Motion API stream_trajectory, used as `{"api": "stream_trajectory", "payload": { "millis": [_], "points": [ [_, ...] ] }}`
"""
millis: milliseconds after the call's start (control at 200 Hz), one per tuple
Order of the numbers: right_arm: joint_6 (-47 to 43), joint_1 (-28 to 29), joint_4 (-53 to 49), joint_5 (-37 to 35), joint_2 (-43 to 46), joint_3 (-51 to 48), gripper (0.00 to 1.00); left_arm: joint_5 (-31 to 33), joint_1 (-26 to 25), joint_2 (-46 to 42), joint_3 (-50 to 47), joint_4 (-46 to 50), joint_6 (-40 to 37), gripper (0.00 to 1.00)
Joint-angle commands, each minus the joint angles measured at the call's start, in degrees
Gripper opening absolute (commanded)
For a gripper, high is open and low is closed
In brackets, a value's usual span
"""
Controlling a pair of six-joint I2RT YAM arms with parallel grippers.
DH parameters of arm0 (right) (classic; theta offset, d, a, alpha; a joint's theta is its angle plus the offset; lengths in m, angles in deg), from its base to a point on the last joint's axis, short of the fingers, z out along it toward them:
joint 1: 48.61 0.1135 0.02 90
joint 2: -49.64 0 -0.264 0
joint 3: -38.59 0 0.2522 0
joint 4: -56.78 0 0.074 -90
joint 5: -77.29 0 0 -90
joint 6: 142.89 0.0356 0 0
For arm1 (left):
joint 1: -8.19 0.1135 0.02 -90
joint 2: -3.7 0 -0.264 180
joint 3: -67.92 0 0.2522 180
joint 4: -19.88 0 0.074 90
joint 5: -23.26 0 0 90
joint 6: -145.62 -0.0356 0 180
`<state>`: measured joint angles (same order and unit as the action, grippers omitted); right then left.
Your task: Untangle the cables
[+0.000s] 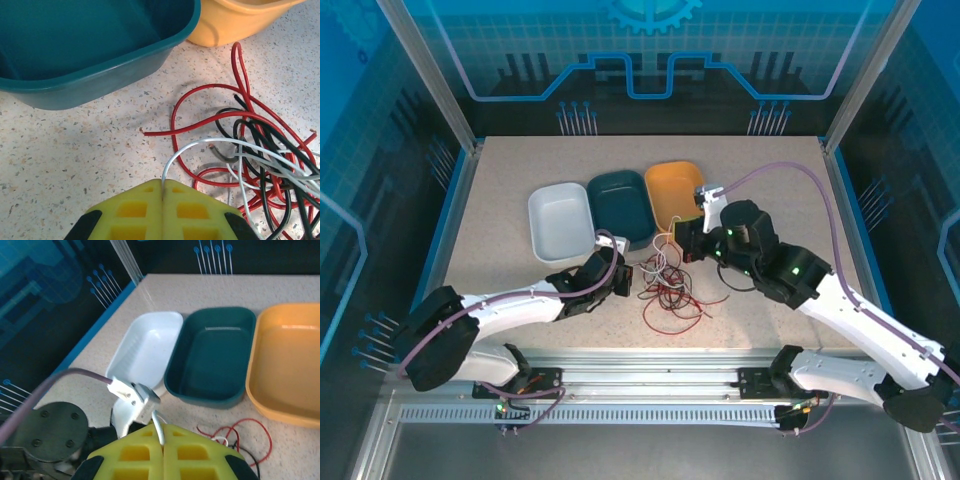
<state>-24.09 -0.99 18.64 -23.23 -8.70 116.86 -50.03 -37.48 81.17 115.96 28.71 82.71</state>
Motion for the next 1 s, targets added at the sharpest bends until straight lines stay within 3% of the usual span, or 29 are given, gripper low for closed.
{"api": "stream_trajectory", "payload": {
  "millis": [0,680,996],
  "points": [
    [-3.67,0.79,2.65,2.48,0.91,4.55,0.00,-0.44,-0.34,0.40,-0.97,0.19,0.92,0.00],
    [-8.32,0.75,6.19,14.23,-1.38,15.24,0.00,-1.64,-0.34,2.20,-1.76,-3.25,2.17,0.00],
    [-10.68,0.80,4.86,13.96,-3.21,19.17,0.00,-2.13,-0.30,2.86,-1.65,-3.94,2.44,0.00]
  ]
}}
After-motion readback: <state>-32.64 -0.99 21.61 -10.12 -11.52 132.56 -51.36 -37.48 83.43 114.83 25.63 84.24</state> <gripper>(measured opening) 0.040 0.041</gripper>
